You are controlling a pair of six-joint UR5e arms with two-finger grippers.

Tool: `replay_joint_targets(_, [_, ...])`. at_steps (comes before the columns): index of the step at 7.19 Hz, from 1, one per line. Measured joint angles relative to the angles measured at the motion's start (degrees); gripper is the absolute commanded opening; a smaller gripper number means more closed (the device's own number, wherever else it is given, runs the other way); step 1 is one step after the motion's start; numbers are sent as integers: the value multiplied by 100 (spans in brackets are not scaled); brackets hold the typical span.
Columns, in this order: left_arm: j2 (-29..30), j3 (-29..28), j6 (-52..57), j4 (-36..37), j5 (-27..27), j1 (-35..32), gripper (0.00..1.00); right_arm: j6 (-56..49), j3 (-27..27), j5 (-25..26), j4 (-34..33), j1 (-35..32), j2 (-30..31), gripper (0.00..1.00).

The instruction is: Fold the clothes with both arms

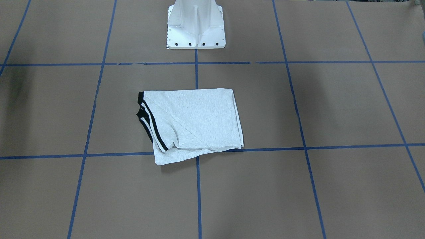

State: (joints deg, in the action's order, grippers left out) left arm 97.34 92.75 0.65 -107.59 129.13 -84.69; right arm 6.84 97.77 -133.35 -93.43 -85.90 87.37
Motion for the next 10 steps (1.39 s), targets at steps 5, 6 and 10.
replay_joint_targets(5, [-118, 279, -180, 505, 275, -137, 100, -112, 39, -9, -183, -29, 60, 100])
replay_joint_targets(6, [-162, 266, -162, 344, 324, -132, 100, -108, -19, -7, -174, -26, 60, 100])
replay_joint_targets(10, [-306, 93, -126, -309, 336, -118, 100, -74, -94, -46, -157, -14, 63, 100])
